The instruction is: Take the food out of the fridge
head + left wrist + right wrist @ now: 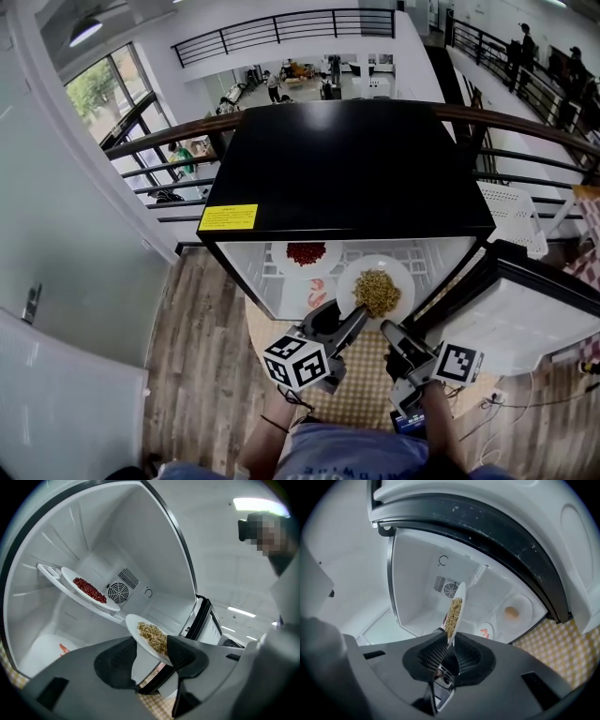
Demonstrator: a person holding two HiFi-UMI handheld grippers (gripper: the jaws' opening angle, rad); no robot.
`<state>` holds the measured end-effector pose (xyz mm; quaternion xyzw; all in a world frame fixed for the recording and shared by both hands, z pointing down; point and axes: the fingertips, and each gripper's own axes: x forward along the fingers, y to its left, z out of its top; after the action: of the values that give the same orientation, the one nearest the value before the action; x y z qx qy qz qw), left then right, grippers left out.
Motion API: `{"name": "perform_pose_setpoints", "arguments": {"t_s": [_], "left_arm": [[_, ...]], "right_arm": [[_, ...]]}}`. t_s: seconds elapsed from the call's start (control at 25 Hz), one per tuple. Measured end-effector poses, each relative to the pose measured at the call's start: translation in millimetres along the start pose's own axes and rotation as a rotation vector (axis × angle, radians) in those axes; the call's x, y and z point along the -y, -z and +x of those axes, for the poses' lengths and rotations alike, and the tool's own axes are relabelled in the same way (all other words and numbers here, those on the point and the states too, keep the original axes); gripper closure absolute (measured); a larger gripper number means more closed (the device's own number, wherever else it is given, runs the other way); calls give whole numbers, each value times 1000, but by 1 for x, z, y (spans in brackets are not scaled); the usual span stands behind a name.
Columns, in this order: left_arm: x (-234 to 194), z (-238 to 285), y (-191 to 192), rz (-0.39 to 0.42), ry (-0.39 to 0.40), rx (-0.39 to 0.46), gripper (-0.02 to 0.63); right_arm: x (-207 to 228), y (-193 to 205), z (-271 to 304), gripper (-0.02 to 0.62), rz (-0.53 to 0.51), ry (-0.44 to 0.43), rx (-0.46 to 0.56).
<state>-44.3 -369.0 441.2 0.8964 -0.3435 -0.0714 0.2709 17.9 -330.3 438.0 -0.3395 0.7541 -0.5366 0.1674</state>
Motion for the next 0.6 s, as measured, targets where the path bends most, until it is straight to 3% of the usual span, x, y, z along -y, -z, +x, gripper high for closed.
{"name": "perform_pose_setpoints", "arguments": {"t_s": [0.2,0.6], "left_arm": [[3,-14,4,25,-35,5,394],[10,-32,17,-5,-126,40,399]], "right_arm": [[-1,10,-2,543,-5,-2,-45],[4,24,-12,532,-72,20,-133]]}}
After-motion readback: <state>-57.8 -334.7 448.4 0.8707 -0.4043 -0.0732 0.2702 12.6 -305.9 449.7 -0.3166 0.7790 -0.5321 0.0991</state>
